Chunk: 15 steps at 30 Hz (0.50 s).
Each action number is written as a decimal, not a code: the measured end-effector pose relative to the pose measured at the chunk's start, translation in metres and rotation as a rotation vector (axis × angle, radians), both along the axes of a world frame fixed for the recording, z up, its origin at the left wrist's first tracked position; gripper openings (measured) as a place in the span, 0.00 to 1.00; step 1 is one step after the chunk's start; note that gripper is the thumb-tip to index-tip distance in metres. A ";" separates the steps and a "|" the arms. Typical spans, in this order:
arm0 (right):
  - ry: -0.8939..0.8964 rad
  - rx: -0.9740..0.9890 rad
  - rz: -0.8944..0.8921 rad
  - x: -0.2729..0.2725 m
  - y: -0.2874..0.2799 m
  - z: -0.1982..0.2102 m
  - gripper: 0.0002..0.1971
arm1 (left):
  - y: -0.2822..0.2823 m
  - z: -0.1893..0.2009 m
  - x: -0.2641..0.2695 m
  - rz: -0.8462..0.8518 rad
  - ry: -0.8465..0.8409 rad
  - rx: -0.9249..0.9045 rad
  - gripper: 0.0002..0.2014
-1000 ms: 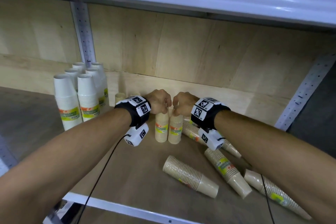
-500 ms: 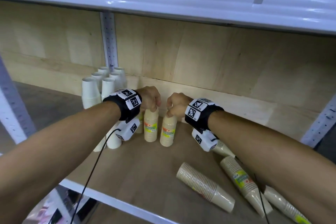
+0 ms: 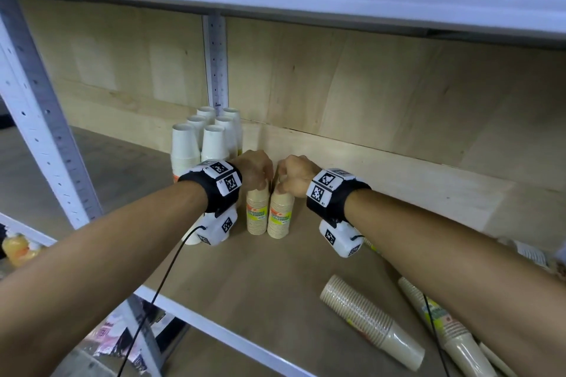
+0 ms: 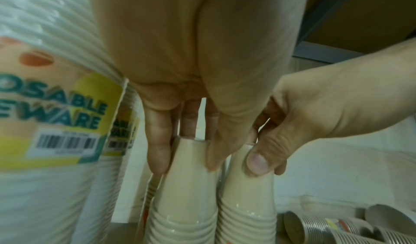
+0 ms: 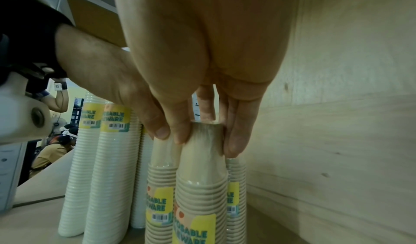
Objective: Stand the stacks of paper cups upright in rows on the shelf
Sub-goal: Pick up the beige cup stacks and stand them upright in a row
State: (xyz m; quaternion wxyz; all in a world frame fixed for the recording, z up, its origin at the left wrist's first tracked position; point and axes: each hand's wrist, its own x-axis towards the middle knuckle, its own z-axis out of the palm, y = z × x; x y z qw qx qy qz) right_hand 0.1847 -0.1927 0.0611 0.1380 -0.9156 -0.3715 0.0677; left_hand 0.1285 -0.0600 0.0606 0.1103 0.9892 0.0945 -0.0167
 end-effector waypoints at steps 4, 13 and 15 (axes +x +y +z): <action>0.001 0.020 0.001 0.001 -0.001 -0.001 0.17 | -0.002 -0.002 0.001 -0.013 -0.016 0.002 0.15; -0.042 -0.008 -0.024 -0.001 -0.024 0.001 0.22 | -0.014 0.013 0.002 -0.044 -0.059 0.010 0.14; -0.051 -0.042 -0.067 0.000 -0.037 0.001 0.20 | -0.019 0.021 0.003 -0.066 -0.089 0.007 0.15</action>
